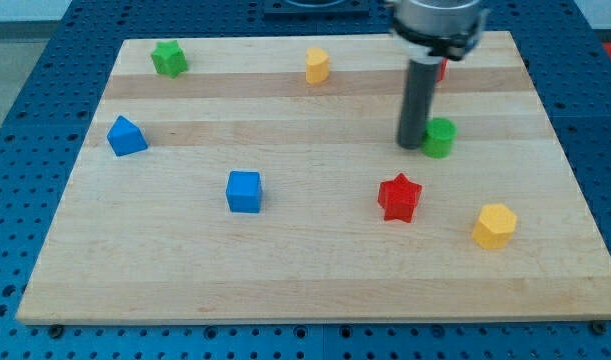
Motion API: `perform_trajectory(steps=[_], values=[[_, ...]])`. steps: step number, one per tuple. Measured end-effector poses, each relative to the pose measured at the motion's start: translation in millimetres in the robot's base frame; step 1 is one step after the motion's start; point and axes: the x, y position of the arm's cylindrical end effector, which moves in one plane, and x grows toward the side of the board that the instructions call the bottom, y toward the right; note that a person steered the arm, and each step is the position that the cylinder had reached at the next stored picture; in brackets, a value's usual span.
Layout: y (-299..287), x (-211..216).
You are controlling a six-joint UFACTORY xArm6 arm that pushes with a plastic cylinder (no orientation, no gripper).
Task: Push the green circle into the red star
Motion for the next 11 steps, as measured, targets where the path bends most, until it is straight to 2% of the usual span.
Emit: perform_trajectory(steps=[1, 2, 3, 4, 5, 6, 8, 11], values=[[-2, -37], [82, -16], [76, 42], [80, 37], [123, -4], [73, -30], [0, 93], [-17, 23]])
